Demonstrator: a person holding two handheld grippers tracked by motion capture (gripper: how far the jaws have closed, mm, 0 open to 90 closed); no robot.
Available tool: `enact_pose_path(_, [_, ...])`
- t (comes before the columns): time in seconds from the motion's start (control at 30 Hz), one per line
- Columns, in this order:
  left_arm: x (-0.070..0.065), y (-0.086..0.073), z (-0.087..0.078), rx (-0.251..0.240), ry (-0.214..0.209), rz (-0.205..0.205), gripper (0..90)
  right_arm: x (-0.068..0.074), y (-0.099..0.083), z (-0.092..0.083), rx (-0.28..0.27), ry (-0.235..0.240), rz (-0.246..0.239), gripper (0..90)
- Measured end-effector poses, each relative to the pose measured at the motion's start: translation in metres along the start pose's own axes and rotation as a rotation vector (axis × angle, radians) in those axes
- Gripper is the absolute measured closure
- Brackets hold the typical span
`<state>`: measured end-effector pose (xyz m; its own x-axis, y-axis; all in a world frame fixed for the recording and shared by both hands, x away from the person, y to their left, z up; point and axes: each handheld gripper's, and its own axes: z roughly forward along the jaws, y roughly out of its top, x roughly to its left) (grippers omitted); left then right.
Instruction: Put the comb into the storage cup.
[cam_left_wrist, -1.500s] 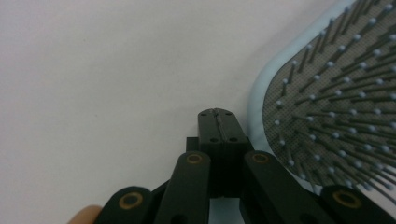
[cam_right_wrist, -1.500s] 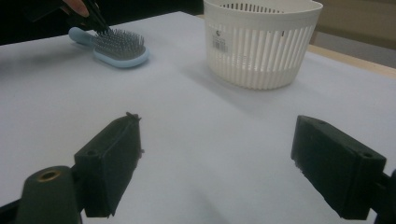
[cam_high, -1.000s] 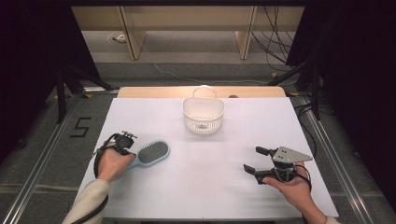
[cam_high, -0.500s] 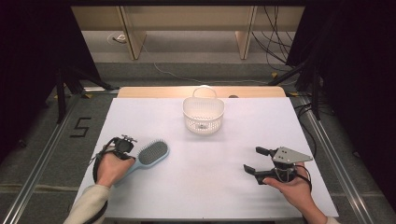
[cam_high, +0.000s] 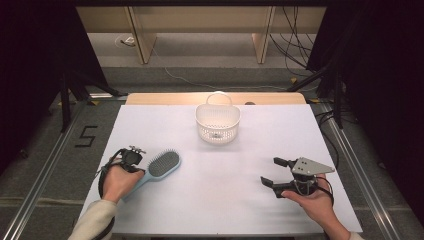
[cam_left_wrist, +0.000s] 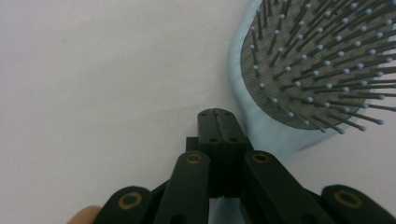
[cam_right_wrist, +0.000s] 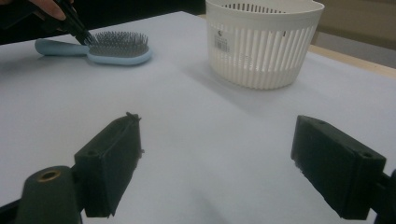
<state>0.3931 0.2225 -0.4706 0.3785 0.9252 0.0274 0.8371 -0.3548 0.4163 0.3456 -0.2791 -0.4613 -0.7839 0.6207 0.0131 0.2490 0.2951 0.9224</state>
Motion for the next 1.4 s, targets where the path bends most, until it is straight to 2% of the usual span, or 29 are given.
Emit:
enact_pose_path(0.1, [0.001,-0.001,0.0,-0.005,-0.005,-0.005,89.3,0.0,0.0,0.0,-0.001,-0.001,0.0,17.1])
enact_pose_path(0.33, [0.008,-0.002,-0.005,-0.045,-0.016,-0.013,78.9,0.0,0.0,0.0,0.0,0.001,0.002,17.0])
enact_pose_path(0.37, [0.009,-0.001,-0.008,-0.068,-0.009,-0.018,73.0,0.0,0.0,0.0,0.0,0.001,0.002,17.0])
enact_pose_path(0.4, [0.009,-0.001,-0.008,-0.068,-0.009,-0.018,69.9,0.0,0.0,0.0,0.0,0.001,0.002,17.0])
enact_pose_path(0.43, [0.01,0.0,-0.009,-0.097,-0.006,-0.018,65.6,0.0,0.0,0.0,0.0,0.0,0.002,17.0])
enact_pose_path(0.47, [0.011,0.0,-0.011,-0.128,-0.004,-0.021,65.6,0.0,0.0,0.0,0.0,0.0,0.002,17.0])
enact_pose_path(0.53, [0.014,0.001,-0.014,-0.182,0.004,-0.033,57.1,0.0,0.0,0.0,-0.001,0.0,0.001,17.0])
enact_pose_path(0.57, [0.015,0.002,-0.016,-0.213,0.005,-0.033,48.3,0.0,0.0,0.0,0.0,0.0,0.002,17.0])
enact_pose_path(0.63, [0.018,0.002,-0.019,-0.279,-0.017,-0.046,45.3,0.0,0.0,0.0,0.0,0.0,0.002,17.0])
enact_pose_path(0.67, [0.019,0.002,-0.02,-0.302,-0.033,-0.057,38.5,0.0,0.0,0.0,0.0,0.001,0.001,17.0])
enact_pose_path(0.7, [0.021,0.002,-0.021,-0.327,-0.048,-0.064,38.5,0.0,0.0,0.0,0.0,0.001,0.001,17.0])
enact_pose_path(0.73, [0.021,0.002,-0.023,-0.355,-0.06,-0.071,32.7,-0.001,0.0,0.0,0.0,0.001,0.002,17.0])
enact_pose_path(0.77, [0.022,0.002,-0.024,-0.375,-0.064,-0.075,32.7,-0.001,0.0,0.0,0.0,0.001,0.002,17.0])
enact_pose_path(0.8, [0.022,0.002,-0.025,-0.394,-0.07,-0.079,26.2,0.0,0.0,0.0,0.001,0.002,0.001,16.9])
enact_pose_path(0.87, [0.022,0.003,-0.027,-0.43,-0.074,-0.083,19.6,0.0,0.0,0.0,0.001,0.002,0.0,17.0])
enact_pose_path(0.9, [0.021,0.003,-0.028,-0.439,-0.078,-0.073,19.6,0.0,0.0,0.0,0.001,0.002,0.0,17.0])
enact_pose_path(0.93, [0.021,0.003,-0.029,-0.445,-0.079,-0.062,13.2,0.0,0.0,0.0,0.0,0.002,0.0,16.9])
enact_pose_path(1.03, [0.019,0.004,-0.032,-0.47,-0.076,-0.045,8.3,0.0,0.0,0.0,0.0,0.003,0.002,16.8])
enact_pose_path(1.07, [0.019,0.004,-0.032,-0.466,-0.076,-0.04,0.0,0.0,0.0,0.0,-0.001,0.004,0.001,16.8])
enact_pose_path(1.23, [0.02,0.005,-0.033,-0.474,-0.067,-0.066,0.0,0.0,0.0,0.0,-0.002,0.007,0.0,16.7])
enact_pose_path(1.4, [0.019,0.005,-0.038,-0.521,-0.095,-0.021,0.0,0.0,0.0,0.0,-0.005,0.008,0.0,16.6])
